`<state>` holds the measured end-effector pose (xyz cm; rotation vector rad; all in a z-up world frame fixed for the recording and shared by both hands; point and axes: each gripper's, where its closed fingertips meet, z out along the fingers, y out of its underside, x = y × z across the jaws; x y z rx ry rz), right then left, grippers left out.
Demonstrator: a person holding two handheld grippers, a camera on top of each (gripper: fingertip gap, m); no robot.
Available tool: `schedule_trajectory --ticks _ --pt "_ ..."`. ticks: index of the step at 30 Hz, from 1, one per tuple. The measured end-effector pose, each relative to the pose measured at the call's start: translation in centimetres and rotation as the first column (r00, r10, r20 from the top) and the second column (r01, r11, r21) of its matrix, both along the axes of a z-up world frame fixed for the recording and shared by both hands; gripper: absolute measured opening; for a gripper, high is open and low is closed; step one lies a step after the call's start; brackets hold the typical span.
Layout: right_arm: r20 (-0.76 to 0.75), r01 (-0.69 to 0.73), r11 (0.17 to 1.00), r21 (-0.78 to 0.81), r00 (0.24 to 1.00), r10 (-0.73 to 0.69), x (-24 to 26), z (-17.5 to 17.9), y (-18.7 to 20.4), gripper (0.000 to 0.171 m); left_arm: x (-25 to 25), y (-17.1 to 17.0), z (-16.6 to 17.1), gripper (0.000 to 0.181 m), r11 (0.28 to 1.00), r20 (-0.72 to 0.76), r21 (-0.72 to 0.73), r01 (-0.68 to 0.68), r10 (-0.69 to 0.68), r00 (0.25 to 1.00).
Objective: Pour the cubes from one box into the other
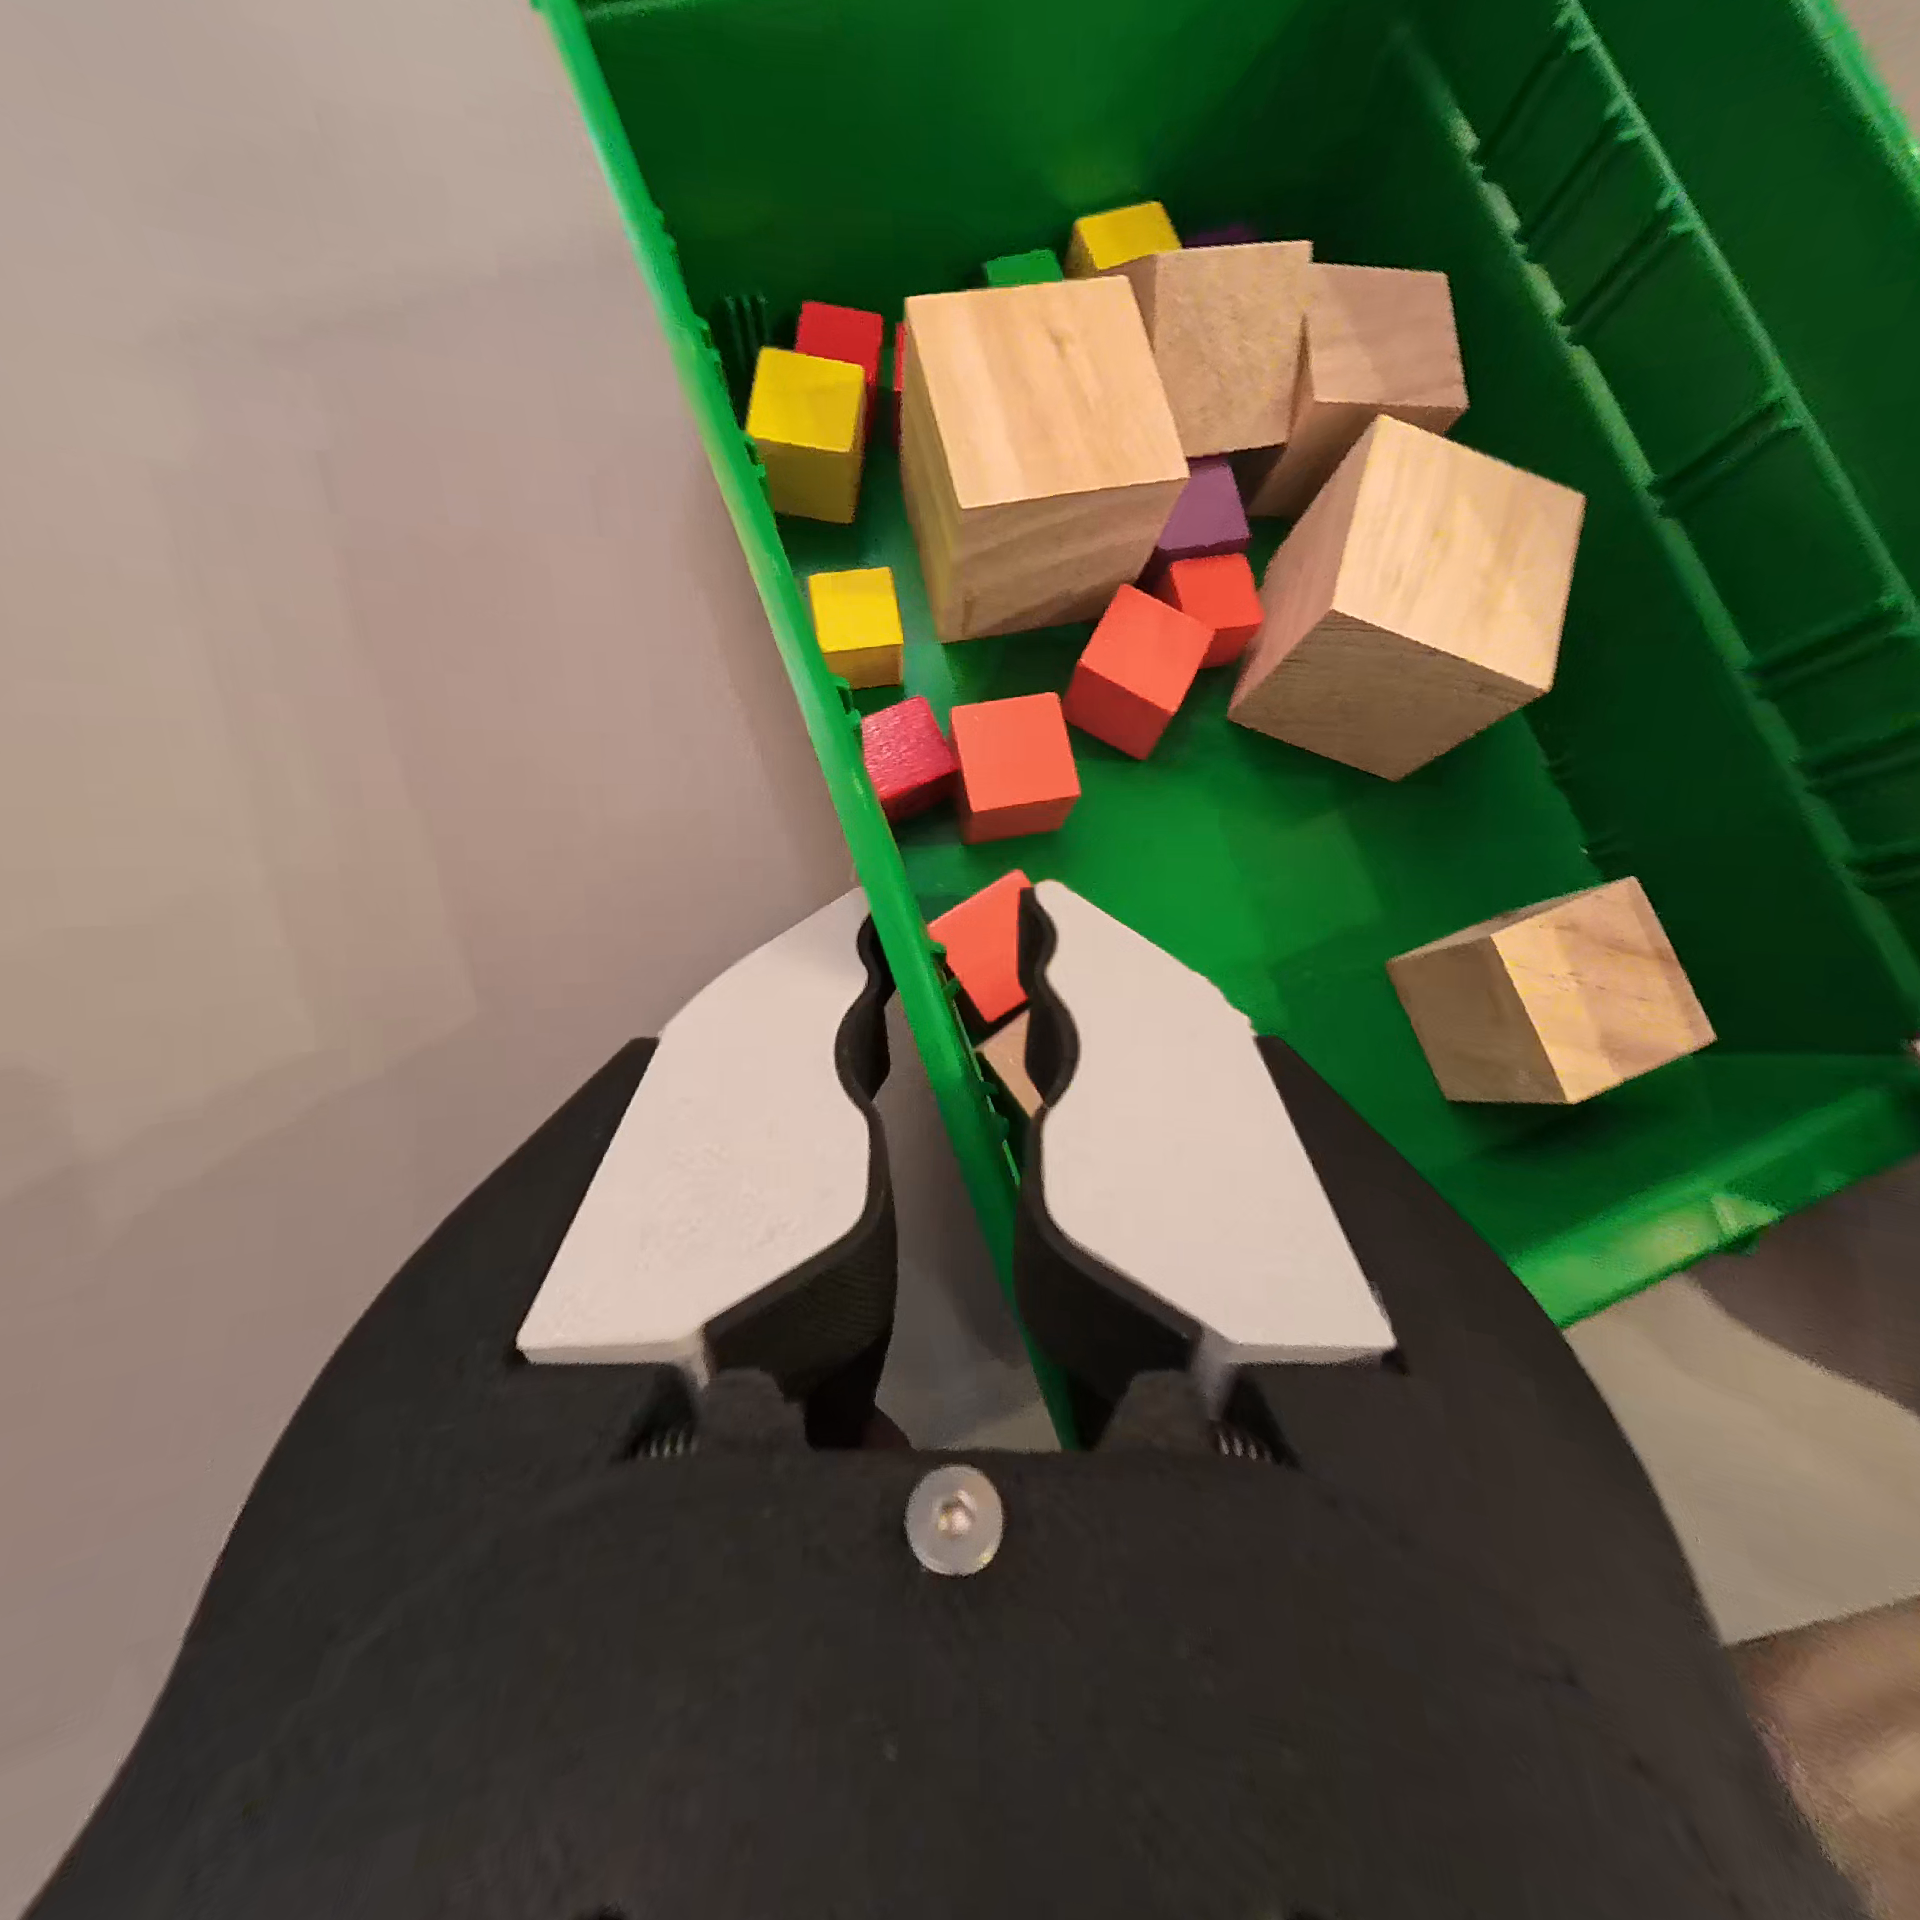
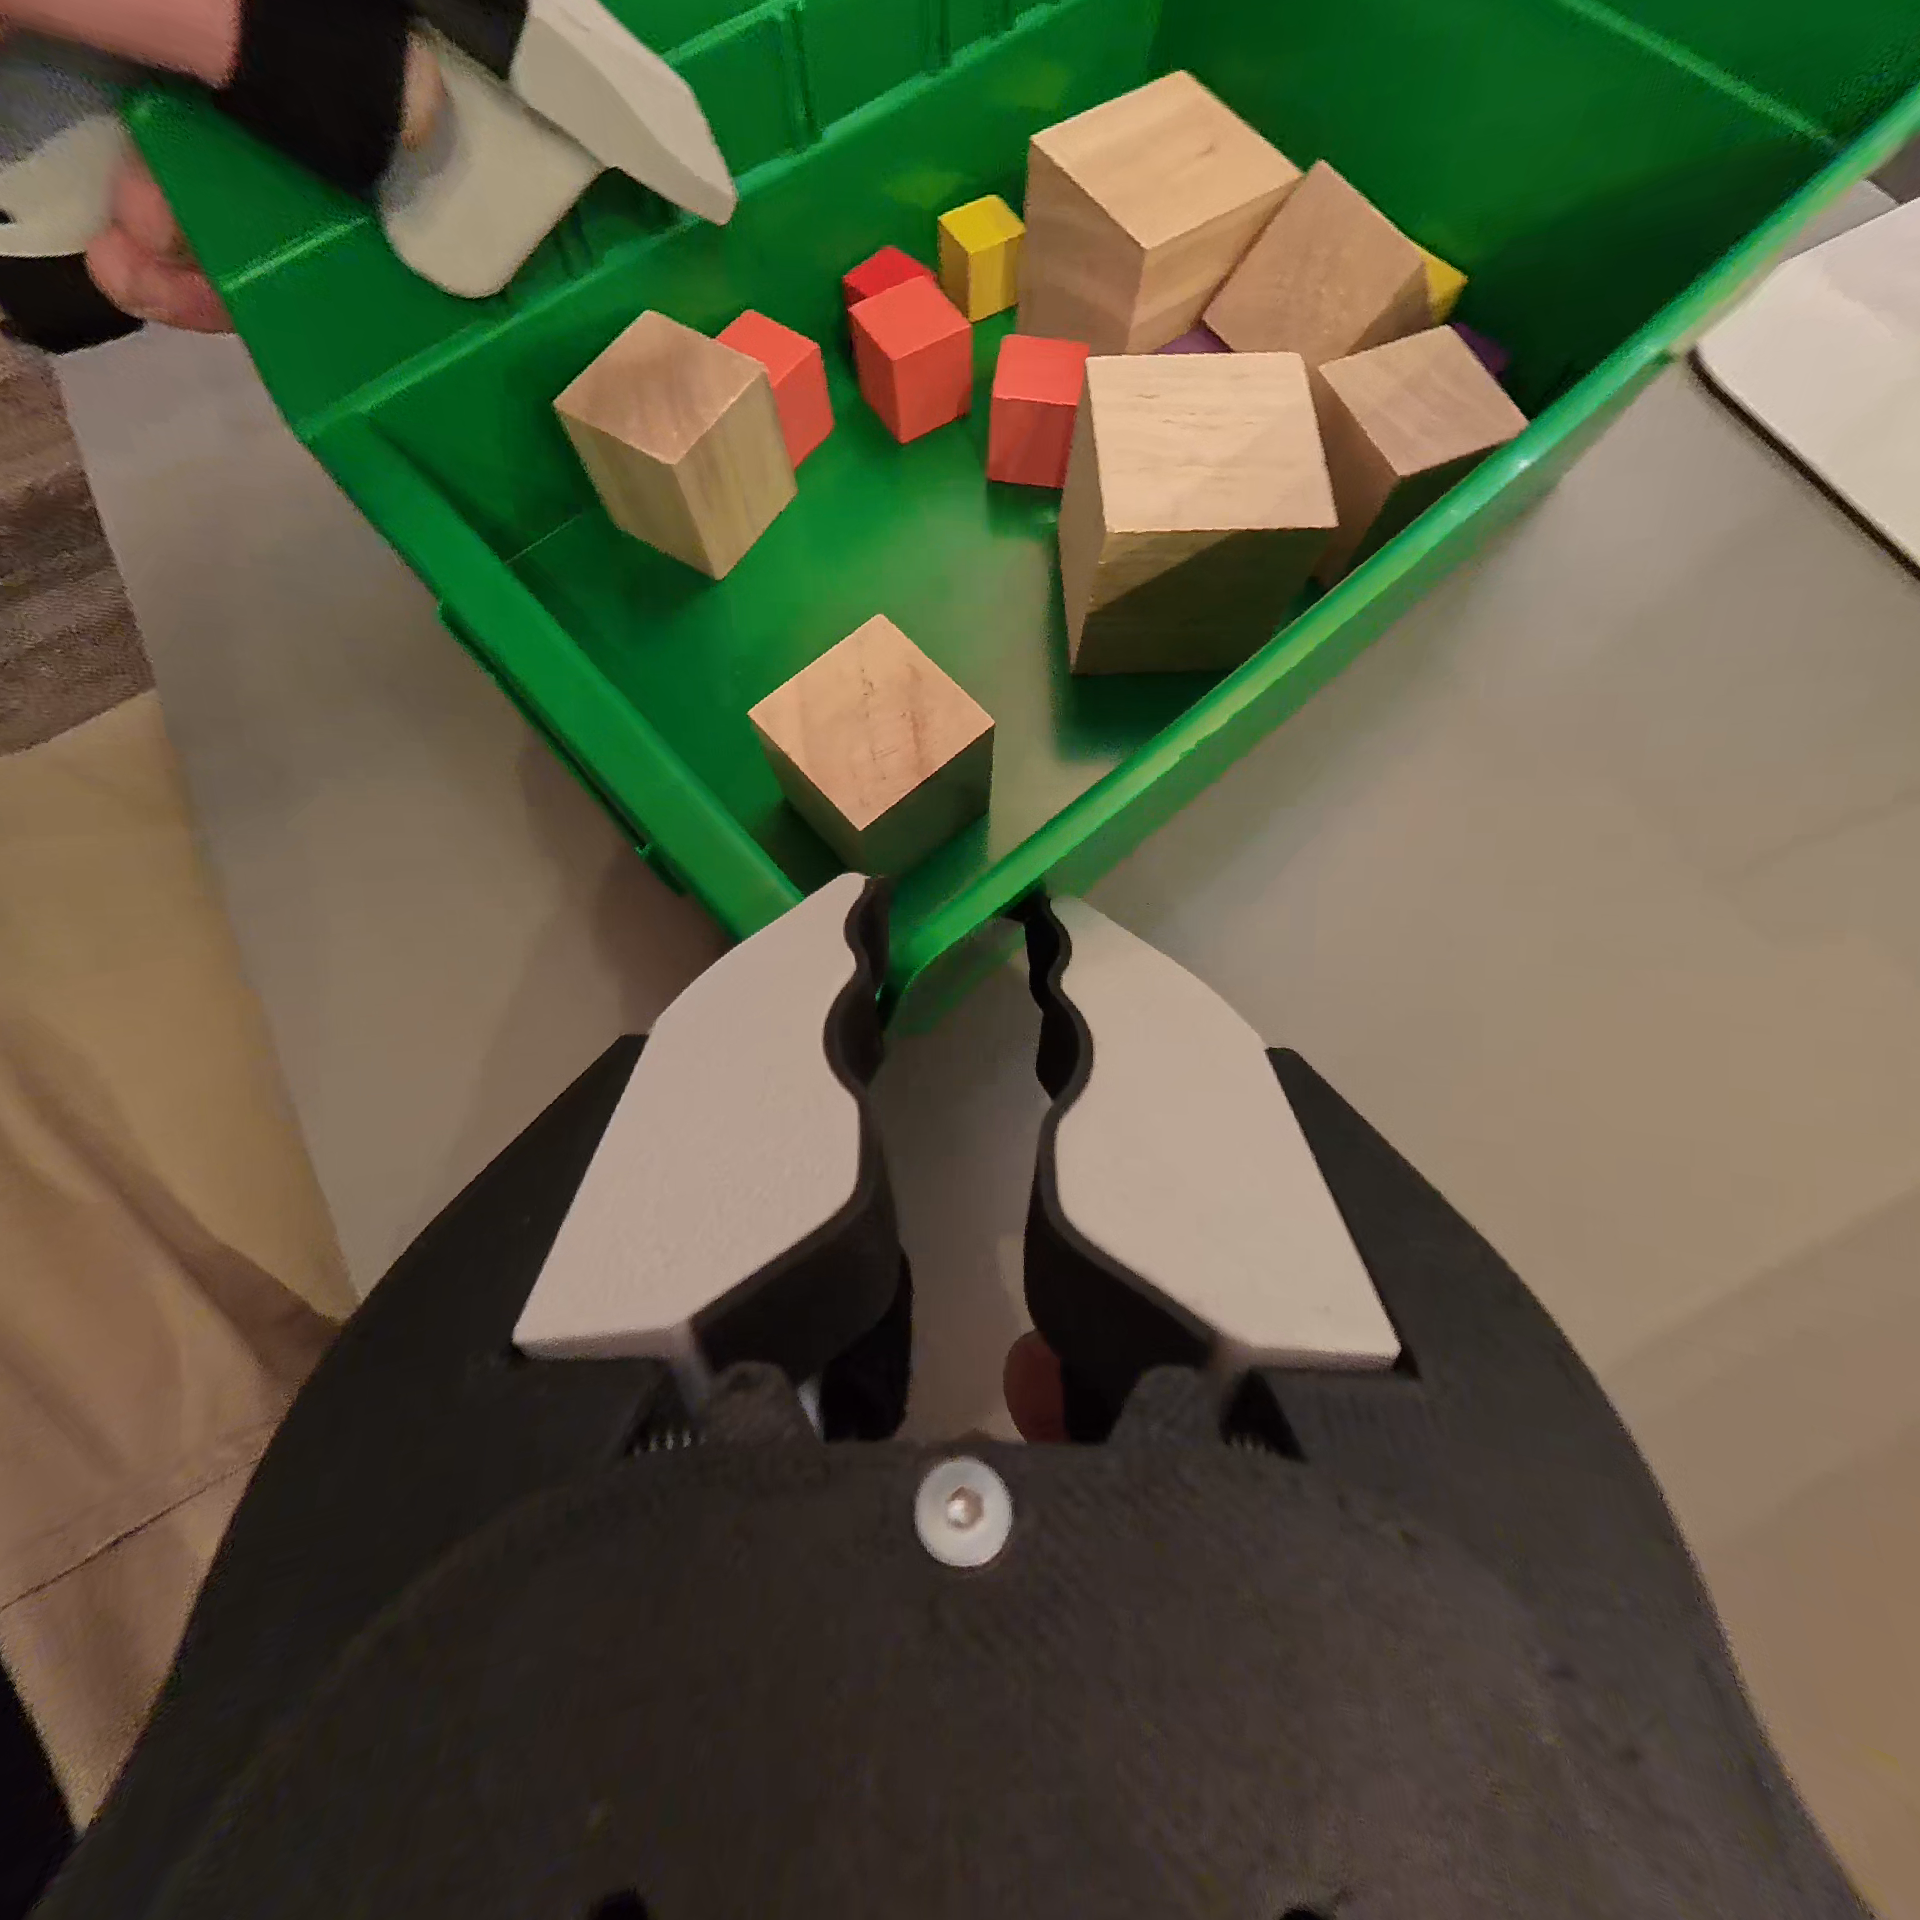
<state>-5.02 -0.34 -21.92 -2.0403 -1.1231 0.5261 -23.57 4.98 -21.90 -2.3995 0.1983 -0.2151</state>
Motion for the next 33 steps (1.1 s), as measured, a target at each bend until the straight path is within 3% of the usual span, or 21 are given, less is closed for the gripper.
schedule_trajectory --ticks 1,10,14,19,23,28,33 --pt "0.001 -0.009 1.0 -0.009 1.0 0.009 0.1 0.0 -0.3 0.022 0.1 0.1 0.0 0.019 1.0 -0.009 0.004 0.007 -0.007 1.0" --pt "-0.058 -0.074 0.99 -0.123 0.996 0.067 1.3 1.1 -2.1 0.041 1.6 0.7 0.9 0.024 0.994 0.084 0.039 0.105 -0.108 0.991" --pt "-0.133 -0.042 0.986 -0.163 0.991 0.021 1.5 2.7 -0.8 0.056 0.8 1.7 3.1 0.036 0.99 0.103 0.092 0.108 -0.118 0.988" --pt "-0.23 0.034 0.974 -0.225 0.969 -0.087 1.3 4.8 2.5 0.053 0.7 3.5 3.0 0.043 0.988 0.15 0.051 0.149 -0.155 0.976" --pt "-0.179 0.064 0.962 -0.267 0.977 -0.115 0.1 3.6 4.5 0.053 1.1 4.9 1.8 0.039 0.985 0.146 0.001 0.17 -0.168 0.975" --pt "-0.116 0.074 0.962 -0.264 0.987 -0.108 -0.9 2.3 5.6 0.062 0.6 6.1 0.9 0.017 0.988 0.021 -0.006 0.153 -0.153 0.988" --pt "-0.065 0.068 0.965 -0.252 0.994 -0.087 -1.4 2.3 5.8 0.057 0.1 6.5 0.8 0.01 0.991 -0.022 -0.014 0.131 -0.132 0.991"
